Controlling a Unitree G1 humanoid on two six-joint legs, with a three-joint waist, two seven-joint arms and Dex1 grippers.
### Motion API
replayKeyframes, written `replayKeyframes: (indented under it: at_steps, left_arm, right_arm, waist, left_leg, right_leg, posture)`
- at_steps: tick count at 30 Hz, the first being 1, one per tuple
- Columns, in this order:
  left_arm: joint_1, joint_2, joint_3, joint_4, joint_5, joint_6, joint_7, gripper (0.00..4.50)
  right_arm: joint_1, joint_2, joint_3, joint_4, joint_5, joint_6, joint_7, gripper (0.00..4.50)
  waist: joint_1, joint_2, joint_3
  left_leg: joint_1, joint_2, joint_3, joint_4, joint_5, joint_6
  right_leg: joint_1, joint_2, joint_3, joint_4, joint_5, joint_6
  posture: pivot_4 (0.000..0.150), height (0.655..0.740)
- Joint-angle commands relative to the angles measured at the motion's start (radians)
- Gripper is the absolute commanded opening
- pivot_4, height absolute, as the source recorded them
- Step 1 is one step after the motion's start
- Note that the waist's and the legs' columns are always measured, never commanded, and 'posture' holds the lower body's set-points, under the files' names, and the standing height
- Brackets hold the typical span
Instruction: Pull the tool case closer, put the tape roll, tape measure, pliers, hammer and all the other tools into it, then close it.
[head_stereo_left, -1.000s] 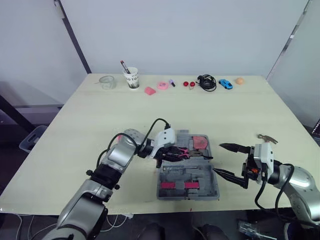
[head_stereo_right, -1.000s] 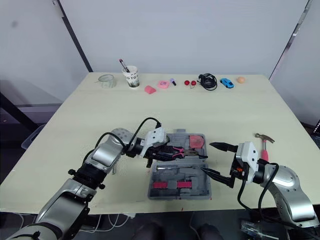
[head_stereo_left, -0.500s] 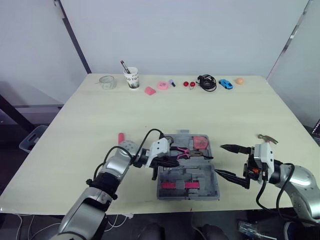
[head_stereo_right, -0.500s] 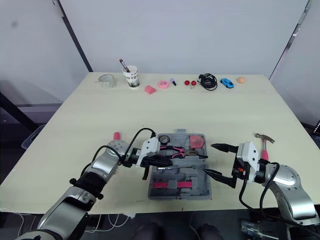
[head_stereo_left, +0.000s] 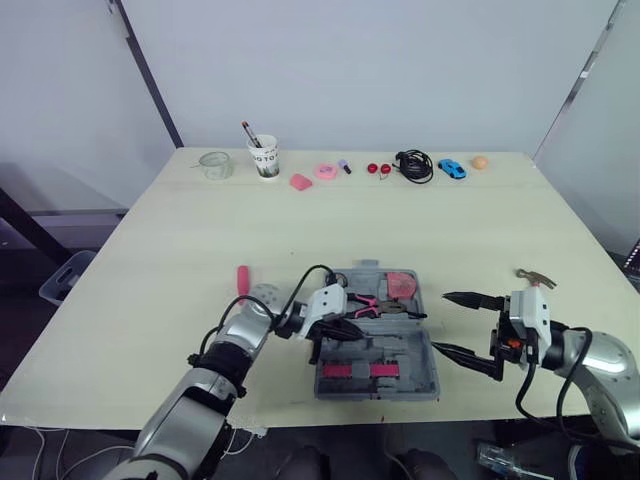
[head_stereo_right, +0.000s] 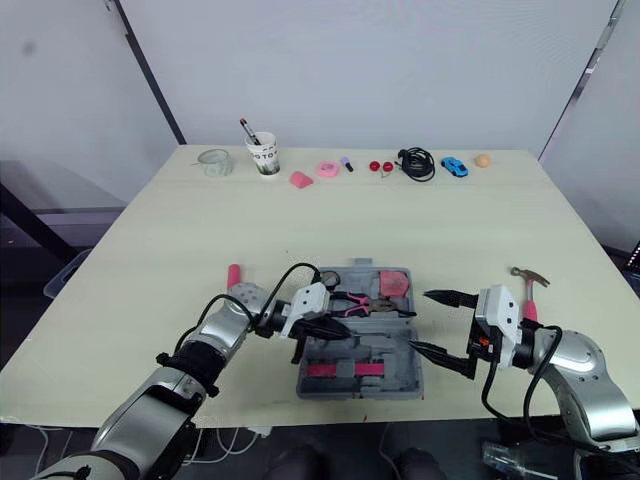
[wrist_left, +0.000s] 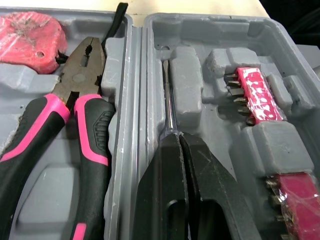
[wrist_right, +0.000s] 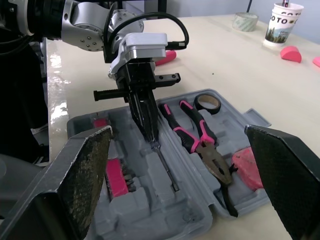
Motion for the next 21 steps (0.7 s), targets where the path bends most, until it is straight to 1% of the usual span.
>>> replayKeyframes:
  at_steps: [1,6,13,16,21]
  left_arm:
    - [0.010,-0.002,-0.017,0.044,0.043,0.005,0.020,0.10]
    - [0.040,0.004,-0.035,0.036,0.058,-0.011,0.010,0.10]
    - [0.065,0.001,-0.001,0.006,0.026,-0.022,0.020,0.10]
    - [0.077,0.014,0.051,-0.043,-0.024,-0.015,0.017,0.10]
    - [0.122,0.045,0.159,-0.178,-0.135,0.039,0.036,0.10]
  right_arm:
    - [0.019,-0.016,-0.034,-0.025,0.006,-0.020,0.004,4.50]
    - [0.029,-0.023,-0.041,-0.028,0.009,-0.020,0.002,4.50]
    - [0.040,-0.028,-0.054,-0.012,0.007,-0.020,0.000,4.50]
    - [0.045,-0.036,-0.066,-0.001,0.011,-0.025,0.007,4.50]
    - [0.060,-0.034,-0.077,0.001,0.014,-0.032,0.016,4.50]
  waist:
    - [0.000,0.001,-0.001]
    - [-0.002,0.003,-0.005]
    - [-0.002,0.005,-0.008]
    - [-0.002,0.005,-0.008]
    - [-0.005,0.005,-0.007]
  left_leg:
    - [0.000,0.000,-0.001,0.000,0.000,0.000]
    - [0.000,-0.001,-0.001,0.001,0.000,0.000]
    - [0.001,-0.001,-0.001,0.001,0.000,0.000]
    - [0.001,-0.001,-0.001,0.001,0.000,0.000]
    - [0.000,0.000,-0.001,0.001,0.000,0.000]
  right_leg:
    - [0.001,0.000,0.000,0.000,0.000,0.000]
    - [0.001,0.000,0.001,0.000,0.000,0.000]
    - [0.001,0.000,0.001,0.000,0.000,0.000]
    - [0.001,0.000,0.001,0.000,0.000,0.000]
    - [0.000,0.001,0.001,0.000,0.000,0.000]
  posture:
    - [0.150,0.7400]
    - [0.150,0.7400]
    - [0.150,0.7400]
    - [0.150,0.7400]
    - [0.150,0.7400]
